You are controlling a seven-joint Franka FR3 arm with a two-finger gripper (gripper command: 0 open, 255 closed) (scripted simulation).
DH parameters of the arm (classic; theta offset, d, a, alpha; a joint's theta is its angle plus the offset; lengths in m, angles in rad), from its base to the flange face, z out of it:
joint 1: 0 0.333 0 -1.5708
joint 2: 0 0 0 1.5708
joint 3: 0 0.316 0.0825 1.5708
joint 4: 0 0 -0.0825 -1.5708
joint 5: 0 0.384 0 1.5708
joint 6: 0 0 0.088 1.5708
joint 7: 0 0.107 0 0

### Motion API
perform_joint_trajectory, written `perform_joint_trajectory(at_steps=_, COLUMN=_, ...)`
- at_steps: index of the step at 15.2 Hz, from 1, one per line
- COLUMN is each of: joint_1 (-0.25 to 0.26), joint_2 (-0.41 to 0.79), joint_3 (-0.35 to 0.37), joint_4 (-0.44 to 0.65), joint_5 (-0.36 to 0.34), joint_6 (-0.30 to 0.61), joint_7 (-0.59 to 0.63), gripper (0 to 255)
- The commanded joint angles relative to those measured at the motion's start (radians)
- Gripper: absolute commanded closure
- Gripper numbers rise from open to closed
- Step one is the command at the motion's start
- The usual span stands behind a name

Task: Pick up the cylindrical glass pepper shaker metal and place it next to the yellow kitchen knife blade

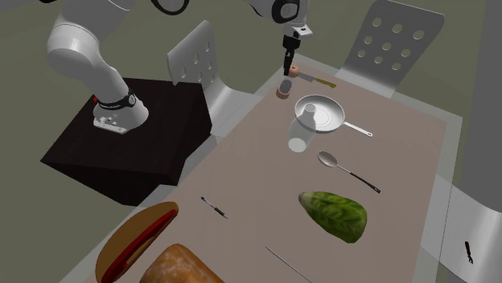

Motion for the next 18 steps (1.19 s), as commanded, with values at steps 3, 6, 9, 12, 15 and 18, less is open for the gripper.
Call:
perform_joint_trajectory(at_steps=3, joint_1=0.000, joint_2=0.001, joint_3=0.000, joint_4=0.001, joint_5=0.000, joint_6=0.001, joint_7=0.000, gripper=255)
perform_joint_trajectory(at_steps=6, joint_1=0.000, joint_2=0.001, joint_3=0.000, joint_4=0.001, joint_5=0.000, joint_6=0.001, joint_7=0.000, gripper=0)
perform_joint_trajectory(at_steps=9, joint_1=0.000, joint_2=0.001, joint_3=0.000, joint_4=0.001, joint_5=0.000, joint_6=0.001, joint_7=0.000, gripper=0)
perform_joint_trajectory(at_steps=12, joint_1=0.002, joint_2=-0.013, joint_3=0.001, joint_4=0.010, joint_5=0.002, joint_6=-0.022, joint_7=-0.001, gripper=0)
perform_joint_trajectory(at_steps=15, joint_1=0.010, joint_2=-0.046, joint_3=0.005, joint_4=0.046, joint_5=0.007, joint_6=-0.092, joint_7=-0.006, gripper=0)
perform_joint_trajectory(at_steps=18, joint_1=0.010, joint_2=-0.046, joint_3=0.005, joint_4=0.046, joint_5=0.007, joint_6=-0.092, joint_7=-0.006, gripper=0)
